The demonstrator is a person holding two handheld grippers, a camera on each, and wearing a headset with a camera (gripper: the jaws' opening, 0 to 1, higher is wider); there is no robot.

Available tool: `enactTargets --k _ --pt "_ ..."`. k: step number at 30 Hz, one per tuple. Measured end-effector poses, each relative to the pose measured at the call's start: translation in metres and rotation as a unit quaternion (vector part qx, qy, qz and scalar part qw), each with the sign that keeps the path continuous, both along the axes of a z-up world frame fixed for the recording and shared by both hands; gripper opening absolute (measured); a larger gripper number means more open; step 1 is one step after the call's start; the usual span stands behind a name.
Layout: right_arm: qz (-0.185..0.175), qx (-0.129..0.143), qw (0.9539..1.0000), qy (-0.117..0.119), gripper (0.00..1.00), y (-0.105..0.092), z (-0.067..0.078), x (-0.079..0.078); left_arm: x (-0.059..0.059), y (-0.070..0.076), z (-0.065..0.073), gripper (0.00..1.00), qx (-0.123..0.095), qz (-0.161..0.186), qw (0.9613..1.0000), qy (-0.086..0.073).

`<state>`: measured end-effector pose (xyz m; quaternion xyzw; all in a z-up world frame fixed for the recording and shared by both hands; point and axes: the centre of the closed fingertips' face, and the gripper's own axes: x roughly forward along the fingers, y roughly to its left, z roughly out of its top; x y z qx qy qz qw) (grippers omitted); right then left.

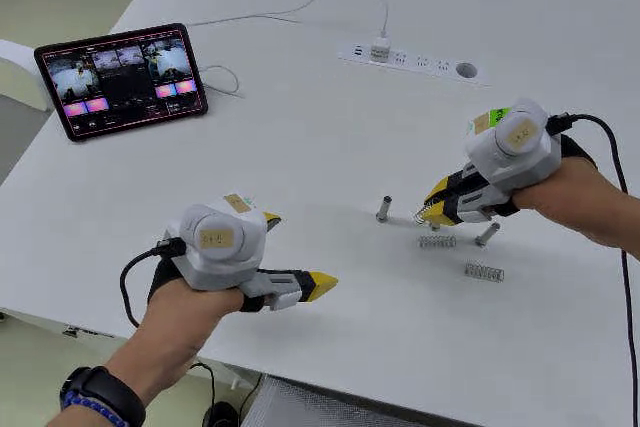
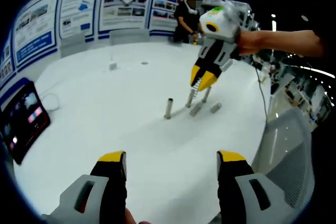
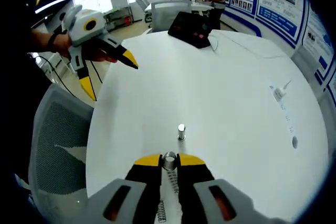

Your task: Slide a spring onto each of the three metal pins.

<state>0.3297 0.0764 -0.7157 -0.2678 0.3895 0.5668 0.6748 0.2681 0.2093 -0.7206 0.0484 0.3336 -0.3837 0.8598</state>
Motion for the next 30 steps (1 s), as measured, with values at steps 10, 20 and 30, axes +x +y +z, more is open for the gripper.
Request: enactTargets --k 10,20,30 --pt "0.007 0.002 0.9999 -0.009 0.13 0.013 0.001 0.016 -0.003 0.001 -0.003 0.71 -0.001 -0.001 1.0000 0.007" --pt "0.017 0.006 0.9997 -0.013 0.13 0.027 0.002 0.026 -0.003 0.005 -0.005 0.71 0.000 0.001 0.9999 0.010" --pt "0.026 0.004 0.9996 -0.005 0.13 0.034 -0.006 0.027 -0.004 0.005 -0.006 0.72 0.001 -0.001 0.9999 0.014"
